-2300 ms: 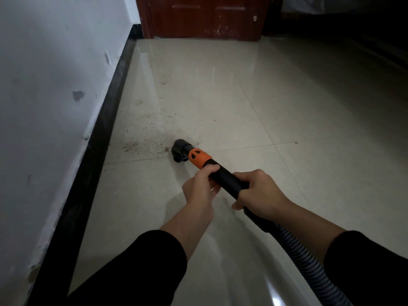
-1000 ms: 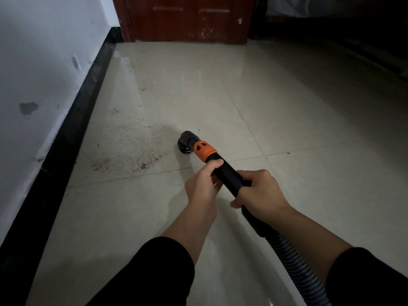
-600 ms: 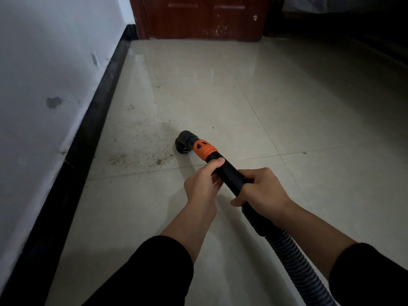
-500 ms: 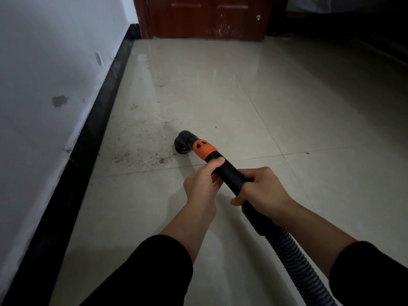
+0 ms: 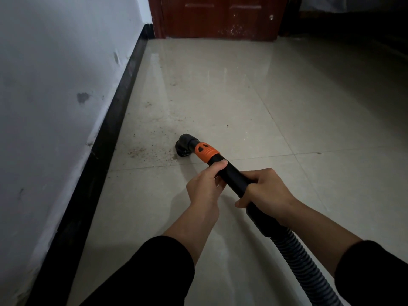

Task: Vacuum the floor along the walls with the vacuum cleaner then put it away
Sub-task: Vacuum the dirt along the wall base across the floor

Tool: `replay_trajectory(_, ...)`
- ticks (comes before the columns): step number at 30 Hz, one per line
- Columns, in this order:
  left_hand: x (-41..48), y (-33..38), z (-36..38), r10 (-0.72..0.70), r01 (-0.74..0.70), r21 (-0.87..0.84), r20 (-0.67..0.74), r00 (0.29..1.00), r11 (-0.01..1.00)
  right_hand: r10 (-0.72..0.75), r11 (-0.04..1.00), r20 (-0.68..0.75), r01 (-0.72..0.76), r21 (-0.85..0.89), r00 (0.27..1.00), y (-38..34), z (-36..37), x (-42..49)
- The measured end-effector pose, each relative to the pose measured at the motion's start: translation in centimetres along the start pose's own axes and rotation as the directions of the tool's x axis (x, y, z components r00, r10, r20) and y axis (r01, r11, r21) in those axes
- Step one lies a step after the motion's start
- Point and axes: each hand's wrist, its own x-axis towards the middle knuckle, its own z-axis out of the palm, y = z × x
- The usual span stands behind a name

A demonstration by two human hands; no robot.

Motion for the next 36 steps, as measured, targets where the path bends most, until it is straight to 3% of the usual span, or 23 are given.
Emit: replay_trajectory(36,-5.3,1.0,-3.6,0.043,-0.041,0.021,-0.135,0.99,0.999,-0.037,0.996,0.201,0.053,-0.073,0.979,-0.8,1.2,-3.4)
